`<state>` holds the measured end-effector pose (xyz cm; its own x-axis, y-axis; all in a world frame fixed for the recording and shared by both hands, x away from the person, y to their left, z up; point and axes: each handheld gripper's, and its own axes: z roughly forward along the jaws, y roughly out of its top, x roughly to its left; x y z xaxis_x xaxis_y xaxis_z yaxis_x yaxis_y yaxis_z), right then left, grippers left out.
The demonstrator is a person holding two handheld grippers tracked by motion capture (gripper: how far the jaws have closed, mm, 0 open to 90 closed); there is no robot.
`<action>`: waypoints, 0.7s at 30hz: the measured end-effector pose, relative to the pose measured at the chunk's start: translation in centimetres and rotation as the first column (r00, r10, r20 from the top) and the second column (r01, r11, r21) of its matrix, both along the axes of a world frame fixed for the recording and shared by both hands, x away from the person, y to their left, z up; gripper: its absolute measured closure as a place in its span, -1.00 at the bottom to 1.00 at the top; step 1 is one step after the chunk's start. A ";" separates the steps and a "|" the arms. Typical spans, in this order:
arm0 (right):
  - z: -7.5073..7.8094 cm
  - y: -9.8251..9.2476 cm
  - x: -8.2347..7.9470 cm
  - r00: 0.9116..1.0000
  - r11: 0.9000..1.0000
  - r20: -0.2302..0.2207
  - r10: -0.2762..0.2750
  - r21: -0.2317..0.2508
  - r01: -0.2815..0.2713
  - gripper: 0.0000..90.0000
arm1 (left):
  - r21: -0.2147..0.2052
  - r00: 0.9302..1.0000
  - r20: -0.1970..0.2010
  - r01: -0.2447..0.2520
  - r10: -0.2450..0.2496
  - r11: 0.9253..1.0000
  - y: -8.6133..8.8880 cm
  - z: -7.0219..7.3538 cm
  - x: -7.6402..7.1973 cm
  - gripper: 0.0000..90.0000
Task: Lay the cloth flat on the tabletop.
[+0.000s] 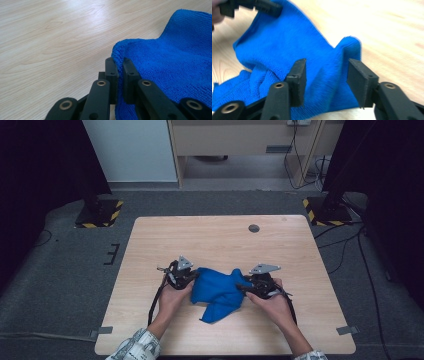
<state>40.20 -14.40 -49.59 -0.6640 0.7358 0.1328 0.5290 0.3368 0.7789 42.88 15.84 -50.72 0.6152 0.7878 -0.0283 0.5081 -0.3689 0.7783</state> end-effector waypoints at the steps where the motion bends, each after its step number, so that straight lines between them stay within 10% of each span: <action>1: 0.2 -0.3 0.1 1.000 1.000 0.012 -0.012 0.009 0.012 0.07 | 0.000 1.000 0.002 -0.007 0.007 1.000 0.1 0.0 0.0 0.88; 11: -1.1 -1.7 0.9 0.990 0.986 -0.016 -0.142 -0.091 0.140 0.53 | 0.010 1.000 -0.002 -0.011 0.011 1.000 0.1 -0.1 0.0 0.88; 21: -3.0 -0.9 1.5 0.984 0.978 -0.066 -0.164 -0.143 0.154 0.27 | 0.019 1.000 0.000 -0.006 0.006 1.000 -0.1 -0.2 0.0 0.86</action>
